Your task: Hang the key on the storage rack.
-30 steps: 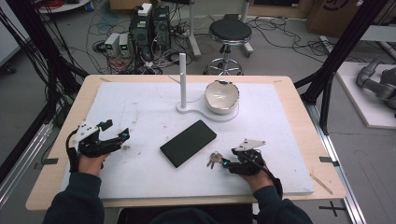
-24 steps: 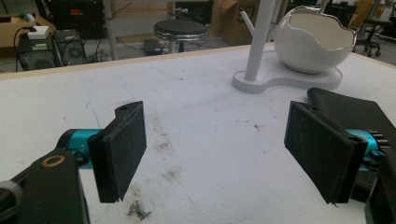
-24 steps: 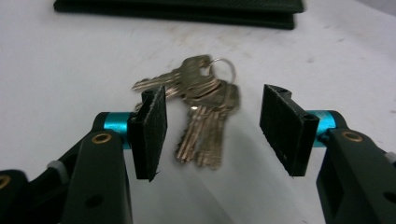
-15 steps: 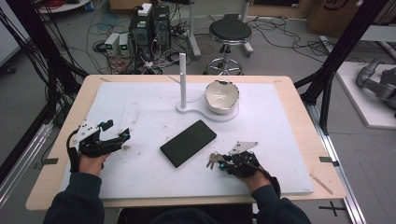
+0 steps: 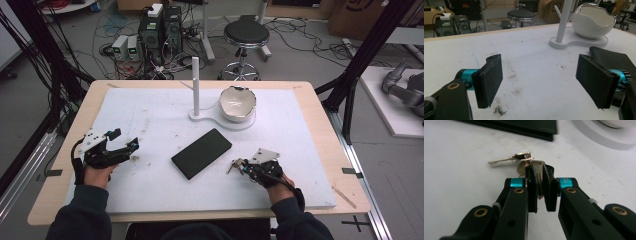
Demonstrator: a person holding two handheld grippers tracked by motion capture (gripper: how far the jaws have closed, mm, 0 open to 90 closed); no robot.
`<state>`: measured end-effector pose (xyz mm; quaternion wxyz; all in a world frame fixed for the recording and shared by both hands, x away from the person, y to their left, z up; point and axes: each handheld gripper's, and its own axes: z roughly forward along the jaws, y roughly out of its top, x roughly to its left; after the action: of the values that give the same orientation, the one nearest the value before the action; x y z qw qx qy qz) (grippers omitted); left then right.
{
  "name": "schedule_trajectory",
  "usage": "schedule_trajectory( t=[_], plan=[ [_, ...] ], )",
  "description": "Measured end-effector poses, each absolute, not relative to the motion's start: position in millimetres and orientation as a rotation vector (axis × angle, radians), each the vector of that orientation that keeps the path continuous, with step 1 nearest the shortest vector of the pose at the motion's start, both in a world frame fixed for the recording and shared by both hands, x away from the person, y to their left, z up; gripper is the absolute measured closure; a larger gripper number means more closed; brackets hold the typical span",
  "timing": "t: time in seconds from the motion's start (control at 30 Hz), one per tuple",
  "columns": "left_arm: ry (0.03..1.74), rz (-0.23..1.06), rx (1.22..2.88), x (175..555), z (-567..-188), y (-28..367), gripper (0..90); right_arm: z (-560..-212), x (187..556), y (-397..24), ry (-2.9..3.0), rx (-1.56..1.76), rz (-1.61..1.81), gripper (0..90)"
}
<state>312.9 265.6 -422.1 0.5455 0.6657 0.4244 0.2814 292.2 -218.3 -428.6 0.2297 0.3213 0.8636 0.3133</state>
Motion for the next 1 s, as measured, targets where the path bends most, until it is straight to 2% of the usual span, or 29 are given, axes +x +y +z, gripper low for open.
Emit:
schedule_trajectory(
  t=[0.3, 0.7, 0.87, 1.0],
  plan=[
    [1.005, 0.665, 1.584, 313, -422, 265, 21.5, -437, 296, -218, 2.502, 0.931, 0.984, 81.4],
    [1.004, 0.663, 1.588, 313, -423, 264, 21.6, -445, 304, -217, 2.461, 1.101, 1.006, 48.9],
    [1.009, 0.662, 1.586, 313, -423, 264, 21.7, -447, 304, -217, 2.453, 1.168, 1.041, 51.1],
    [1.003, 0.66, 1.594, 313, -423, 263, 21.9, -445, 303, -216, 2.491, 1.179, 1.07, 68.7]
  ],
)
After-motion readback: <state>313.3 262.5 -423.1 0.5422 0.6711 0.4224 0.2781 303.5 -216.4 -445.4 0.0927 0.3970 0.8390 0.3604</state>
